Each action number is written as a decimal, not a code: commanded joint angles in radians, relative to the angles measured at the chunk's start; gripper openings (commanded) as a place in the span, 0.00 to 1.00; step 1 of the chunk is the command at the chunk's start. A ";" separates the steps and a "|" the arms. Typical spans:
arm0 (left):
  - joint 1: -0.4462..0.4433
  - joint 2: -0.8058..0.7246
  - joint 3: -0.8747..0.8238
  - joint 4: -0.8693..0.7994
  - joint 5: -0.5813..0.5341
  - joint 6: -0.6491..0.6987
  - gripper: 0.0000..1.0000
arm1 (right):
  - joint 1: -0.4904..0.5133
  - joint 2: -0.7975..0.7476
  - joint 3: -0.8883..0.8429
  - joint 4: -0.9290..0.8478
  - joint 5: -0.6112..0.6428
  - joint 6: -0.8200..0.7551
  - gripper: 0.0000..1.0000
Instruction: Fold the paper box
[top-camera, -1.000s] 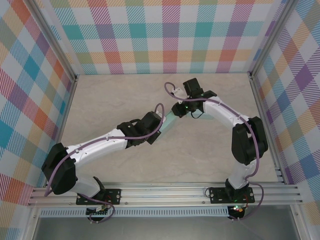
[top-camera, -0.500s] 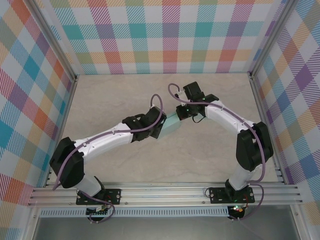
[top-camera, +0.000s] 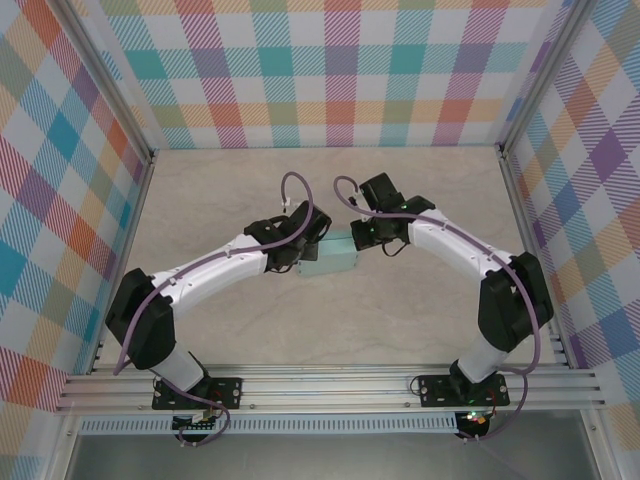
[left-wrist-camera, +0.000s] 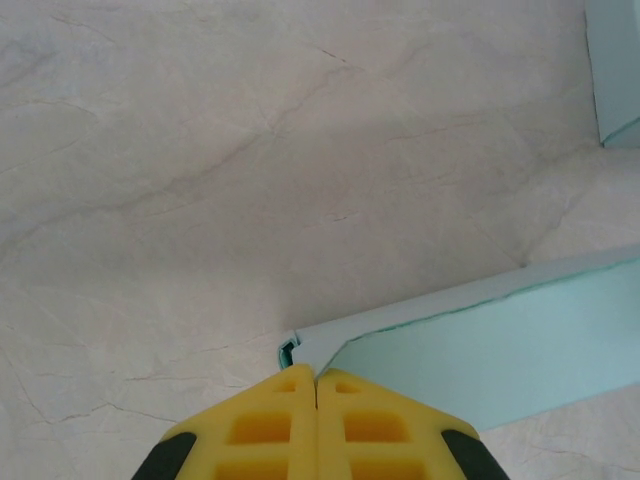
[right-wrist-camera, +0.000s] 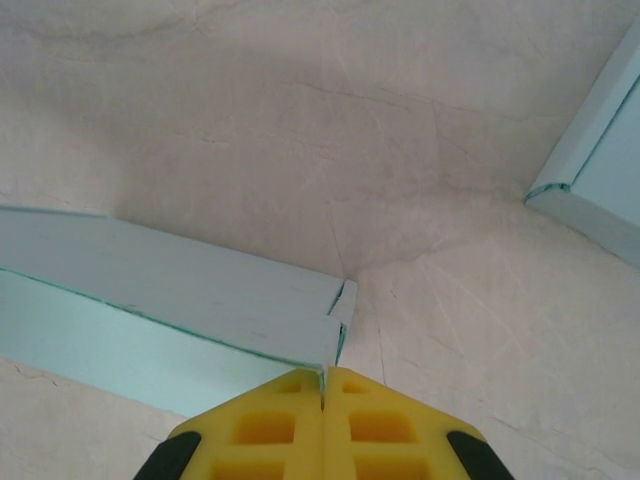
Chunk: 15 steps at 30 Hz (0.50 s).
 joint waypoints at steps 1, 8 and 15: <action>-0.004 0.019 0.037 0.075 0.064 -0.066 0.00 | 0.041 -0.036 -0.011 -0.011 -0.050 0.029 0.05; 0.002 0.015 -0.001 0.099 0.067 -0.062 0.00 | 0.047 -0.061 -0.032 -0.021 -0.016 0.027 0.05; 0.014 0.012 -0.038 0.105 0.064 -0.039 0.00 | 0.048 -0.059 -0.039 -0.028 0.026 0.014 0.05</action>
